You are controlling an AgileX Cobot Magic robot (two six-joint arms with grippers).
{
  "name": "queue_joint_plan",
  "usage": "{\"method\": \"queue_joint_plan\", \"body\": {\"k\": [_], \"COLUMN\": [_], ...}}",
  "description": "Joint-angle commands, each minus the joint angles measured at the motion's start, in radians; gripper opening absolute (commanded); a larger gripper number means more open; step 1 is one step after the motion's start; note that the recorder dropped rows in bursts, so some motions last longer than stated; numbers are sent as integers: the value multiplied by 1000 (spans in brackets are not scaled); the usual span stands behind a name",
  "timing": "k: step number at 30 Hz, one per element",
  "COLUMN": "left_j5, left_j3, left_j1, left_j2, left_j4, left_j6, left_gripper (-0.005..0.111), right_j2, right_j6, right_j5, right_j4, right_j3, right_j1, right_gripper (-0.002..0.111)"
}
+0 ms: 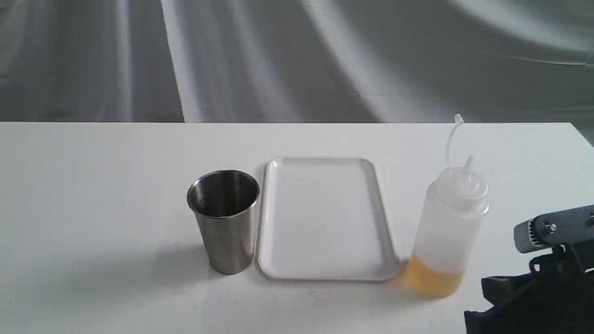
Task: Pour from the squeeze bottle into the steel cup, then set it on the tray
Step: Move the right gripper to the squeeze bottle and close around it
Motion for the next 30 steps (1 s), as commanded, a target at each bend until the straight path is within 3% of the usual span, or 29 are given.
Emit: {"method": "queue_joint_plan", "body": {"k": [1, 6, 9, 13, 17, 19, 30], "left_j5": [-7, -7, -7, -7, -7, -7, -7], "left_j3": [4, 4, 4, 4, 4, 4, 4], "left_j1": [-6, -6, -6, -6, -6, -6, -6], "left_j2": [-3, -3, -3, -3, -3, -3, -3], "left_j4": [-1, -1, -1, -1, -1, -1, -1], "left_j6": [-5, -2, -2, -2, -2, -3, -1], "left_gripper": [0, 0, 0, 0, 0, 0, 0], "right_j2": [17, 17, 17, 17, 20, 32, 264], "right_j6": [-11, -11, -11, -11, -11, -11, -11], "right_j5": [-32, -43, -41, -43, -54, -83, -290], "right_j4": [1, 1, 1, 17, 17, 17, 28], "right_j3": [7, 7, 7, 7, 7, 7, -9], "right_j1": [5, 5, 5, 5, 5, 5, 5], "right_gripper": [0, 2, 14, 46, 89, 97, 97]}}
